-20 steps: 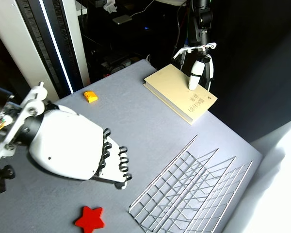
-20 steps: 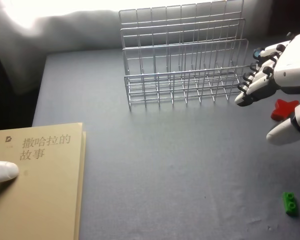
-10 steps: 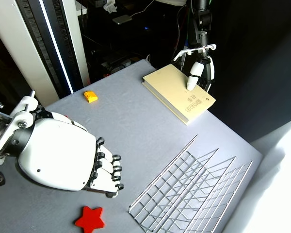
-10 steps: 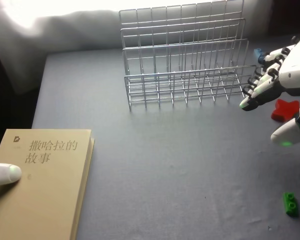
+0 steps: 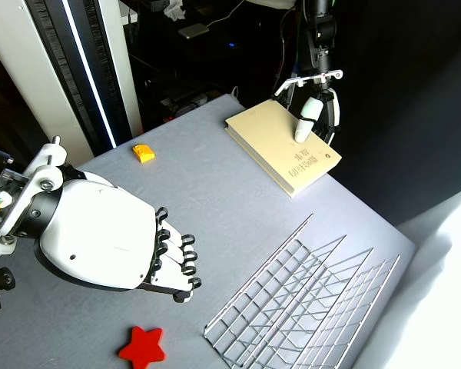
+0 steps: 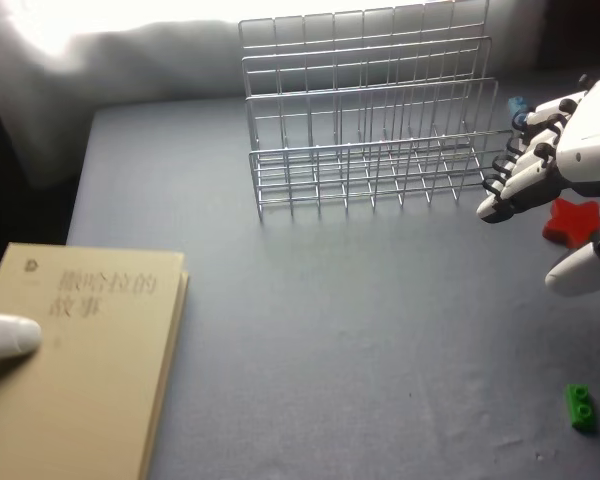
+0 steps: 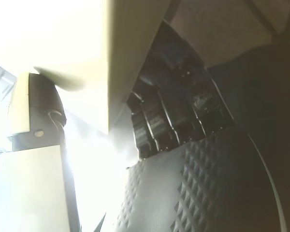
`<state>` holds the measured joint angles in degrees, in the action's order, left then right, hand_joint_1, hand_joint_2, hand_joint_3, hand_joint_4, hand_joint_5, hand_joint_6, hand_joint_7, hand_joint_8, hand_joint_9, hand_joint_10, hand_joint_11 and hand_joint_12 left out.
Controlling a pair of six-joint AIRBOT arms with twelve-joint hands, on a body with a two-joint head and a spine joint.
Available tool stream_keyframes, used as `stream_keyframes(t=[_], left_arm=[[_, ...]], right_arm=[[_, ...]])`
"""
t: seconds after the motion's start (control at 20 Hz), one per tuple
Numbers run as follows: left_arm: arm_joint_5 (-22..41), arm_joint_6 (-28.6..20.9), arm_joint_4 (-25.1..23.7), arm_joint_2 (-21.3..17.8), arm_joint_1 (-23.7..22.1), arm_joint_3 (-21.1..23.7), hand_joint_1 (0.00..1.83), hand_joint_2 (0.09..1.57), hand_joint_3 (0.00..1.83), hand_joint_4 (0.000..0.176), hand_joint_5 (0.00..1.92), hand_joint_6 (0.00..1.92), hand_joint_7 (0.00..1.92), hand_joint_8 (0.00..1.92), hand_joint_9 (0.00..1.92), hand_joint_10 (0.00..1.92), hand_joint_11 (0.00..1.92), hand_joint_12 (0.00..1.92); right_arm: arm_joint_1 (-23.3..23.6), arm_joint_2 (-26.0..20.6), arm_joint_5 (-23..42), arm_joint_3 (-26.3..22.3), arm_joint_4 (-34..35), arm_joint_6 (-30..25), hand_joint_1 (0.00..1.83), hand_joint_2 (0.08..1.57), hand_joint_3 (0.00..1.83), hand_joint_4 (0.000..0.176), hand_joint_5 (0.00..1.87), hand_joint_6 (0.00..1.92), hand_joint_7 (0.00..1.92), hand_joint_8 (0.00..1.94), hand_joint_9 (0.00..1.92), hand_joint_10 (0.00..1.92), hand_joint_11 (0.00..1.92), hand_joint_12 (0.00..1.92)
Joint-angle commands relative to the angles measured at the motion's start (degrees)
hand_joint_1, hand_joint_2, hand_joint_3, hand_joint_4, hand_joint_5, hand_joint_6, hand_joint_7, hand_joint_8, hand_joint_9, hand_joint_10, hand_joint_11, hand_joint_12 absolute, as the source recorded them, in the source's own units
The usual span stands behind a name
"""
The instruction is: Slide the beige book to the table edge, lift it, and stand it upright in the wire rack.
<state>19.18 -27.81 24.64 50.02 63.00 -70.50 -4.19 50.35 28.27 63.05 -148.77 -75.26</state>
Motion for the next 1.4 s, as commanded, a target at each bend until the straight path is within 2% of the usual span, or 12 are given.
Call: stream_keyframes(t=[0.0, 0.1, 0.15, 0.35, 0.45, 0.5, 0.6, 0.65, 0.8, 1.0, 1.1, 1.35], left_arm=[[5.6, 0.7, 0.6, -1.3, -0.3, -0.1, 1.49, 1.15, 0.0, 0.0, 0.87, 1.06, 0.76, 1.26, 0.82, 1.32, 0.8, 1.48], [8.3, 1.0, 0.5, -2.6, -0.4, 0.6, 1.48, 1.21, 0.0, 0.0, 0.75, 1.25, 0.64, 1.34, 0.72, 1.4, 0.66, 1.6], [9.5, 1.8, 0.6, -3.7, -0.4, 1.5, 1.49, 1.17, 0.0, 0.0, 0.85, 1.11, 0.74, 1.26, 0.82, 1.29, 0.75, 1.54], [18.4, 4.4, 0.7, -6.8, -0.3, 4.9, 1.49, 1.15, 0.0, 0.0, 0.86, 1.13, 0.75, 1.21, 0.87, 1.23, 0.74, 1.54], [24.2, 10.6, 6.7, -8.1, -1.5, 6.5, 1.48, 1.21, 0.0, 0.0, 0.72, 1.33, 0.62, 1.33, 0.74, 1.36, 0.65, 1.62], [26.1, 11.4, 8.4, -8.7, -2.2, 6.7, 1.49, 1.17, 0.0, 0.0, 0.83, 1.18, 0.71, 1.26, 0.83, 1.24, 0.74, 1.56], [31.9, 12.1, 10.7, -9.2, -2.7, 6.6, 1.49, 1.14, 0.0, 0.0, 0.88, 1.1, 0.74, 1.21, 0.85, 1.19, 0.83, 1.5], [33.7, 12.5, 11.4, -9.6, -2.8, 6.6, 1.48, 1.19, 0.0, 0.0, 0.77, 1.27, 0.65, 1.3, 0.76, 1.28, 0.72, 1.59], [37.0, 12.5, 12.1, -10.6, -3.6, 7.2, 1.47, 1.22, 0.0, 0.0, 0.72, 1.37, 0.58, 1.35, 0.66, 1.38, 0.7, 1.61], [40.9, 12.4, 15.5, -10.9, -6.6, 6.6, 1.48, 1.22, 0.0, 0.0, 0.71, 1.37, 0.6, 1.32, 0.69, 1.37, 0.7, 1.61], [41.9, 11.3, 17.8, -11.3, -9.0, 6.4, 1.48, 1.22, 0.0, 0.0, 0.7, 1.36, 0.6, 1.33, 0.69, 1.37, 0.72, 1.59], [52.6, 5.3, 17.7, -12.3, -9.6, 6.9, 1.47, 1.22, 0.0, 0.0, 0.7, 1.37, 0.58, 1.35, 0.68, 1.38, 0.71, 1.61]], right_arm=[[0.3, -0.5, -3.5, 0.0, 1.2, -0.7, 0.23, 1.15, 0.0, 0.0, 0.33, 0.0, 0.31, 0.0, 0.31, 0.0, 0.0, 0.86], [0.3, -0.5, -3.4, 0.0, 1.7, -0.6, 0.23, 1.15, 0.0, 0.0, 0.33, 0.0, 0.32, 0.0, 0.32, 0.0, 0.0, 0.92], [0.3, -0.5, -3.3, 0.0, 1.8, -0.3, 0.23, 1.16, 0.0, 0.0, 0.32, 0.0, 0.31, 0.0, 0.32, 0.0, 0.0, 0.91], [0.3, -0.7, -3.4, 0.0, 1.8, 0.2, 0.2, 1.16, 0.0, 0.0, 0.3, 0.0, 0.29, 0.0, 0.3, 0.0, 0.0, 0.9], [0.3, -0.8, -3.9, 0.0, 1.8, -0.2, 0.21, 1.16, 0.0, 0.0, 0.31, 0.0, 0.31, 0.01, 0.31, 0.01, 0.0, 0.91], [0.2, -0.9, -4.2, 0.0, 1.8, -0.3, 0.22, 1.16, 0.0, 0.0, 0.32, 0.01, 0.32, 0.01, 0.32, 0.01, 0.0, 0.93], [0.2, -1.1, -4.6, 0.0, 1.7, -0.4, 0.23, 1.16, 0.0, 0.0, 0.32, 0.0, 0.31, 0.0, 0.32, 0.0, 0.0, 0.93], [0.2, -1.2, -4.7, 0.0, 1.7, -0.3, 0.23, 1.15, 0.0, 0.0, 0.32, 0.0, 0.31, 0.0, 0.32, 0.0, 0.0, 0.93], [0.0, -1.9, -5.6, 0.0, 1.6, 0.1, 0.21, 1.16, 0.0, 0.0, 0.33, 0.0, 0.32, 0.0, 0.32, 0.0, 0.0, 0.96], [-0.3, -2.5, -6.8, 0.2, 0.1, -1.5, 0.21, 1.16, 0.0, 0.0, 0.34, 0.01, 0.34, 0.01, 0.34, 0.01, 0.01, 0.98], [-0.4, -2.5, -6.7, 0.8, 0.1, -3.8, 0.18, 1.16, 0.0, 0.0, 0.35, 0.01, 0.35, 0.01, 0.36, 0.01, 0.03, 0.98], [-0.7, -2.5, -7.5, 1.8, -2.9, -11.8, 0.2, 1.15, 0.0, 0.0, 0.34, 0.0, 0.35, 0.0, 0.36, 0.01, 0.02, 0.99]])
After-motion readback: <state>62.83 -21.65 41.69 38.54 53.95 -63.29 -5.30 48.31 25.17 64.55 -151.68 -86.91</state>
